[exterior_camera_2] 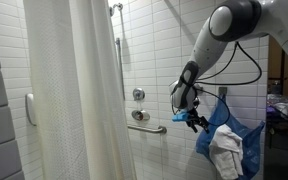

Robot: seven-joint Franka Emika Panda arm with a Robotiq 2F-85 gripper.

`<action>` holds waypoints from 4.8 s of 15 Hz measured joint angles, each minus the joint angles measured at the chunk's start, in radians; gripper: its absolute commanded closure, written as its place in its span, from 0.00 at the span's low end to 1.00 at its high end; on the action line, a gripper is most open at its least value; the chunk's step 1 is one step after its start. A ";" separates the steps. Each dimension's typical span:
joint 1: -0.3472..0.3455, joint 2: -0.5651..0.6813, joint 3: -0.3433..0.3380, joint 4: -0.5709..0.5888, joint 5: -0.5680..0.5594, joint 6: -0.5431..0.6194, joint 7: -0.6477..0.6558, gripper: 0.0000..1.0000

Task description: Take the towel out of the plastic and hang it on the left hook.

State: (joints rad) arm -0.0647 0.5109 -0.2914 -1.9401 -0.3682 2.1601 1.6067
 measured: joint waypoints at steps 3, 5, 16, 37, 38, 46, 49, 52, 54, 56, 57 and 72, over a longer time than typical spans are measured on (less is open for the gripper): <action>-0.002 -0.028 -0.004 -0.066 -0.001 0.035 -0.012 0.00; -0.003 -0.051 -0.009 -0.108 -0.002 0.054 -0.022 0.00; -0.076 -0.068 -0.026 -0.167 0.025 0.087 -0.083 0.00; -0.094 0.003 -0.052 -0.139 0.037 0.113 -0.123 0.49; -0.093 0.005 -0.052 -0.137 0.037 0.114 -0.123 0.56; -0.089 0.008 -0.052 -0.132 0.037 0.114 -0.123 1.00; -0.089 0.009 -0.052 -0.130 0.037 0.114 -0.123 0.99; -0.089 0.009 -0.053 -0.128 0.036 0.115 -0.123 0.99; -0.088 0.008 -0.054 -0.125 0.035 0.118 -0.124 0.99; -0.087 0.005 -0.055 -0.122 0.034 0.128 -0.129 0.99; -0.086 0.002 -0.056 -0.120 0.033 0.133 -0.131 0.99; 0.000 -0.203 -0.088 -0.204 -0.299 0.238 -0.110 0.99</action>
State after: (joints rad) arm -0.0648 0.3074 -0.3795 -2.1442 -0.6673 2.3976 1.4971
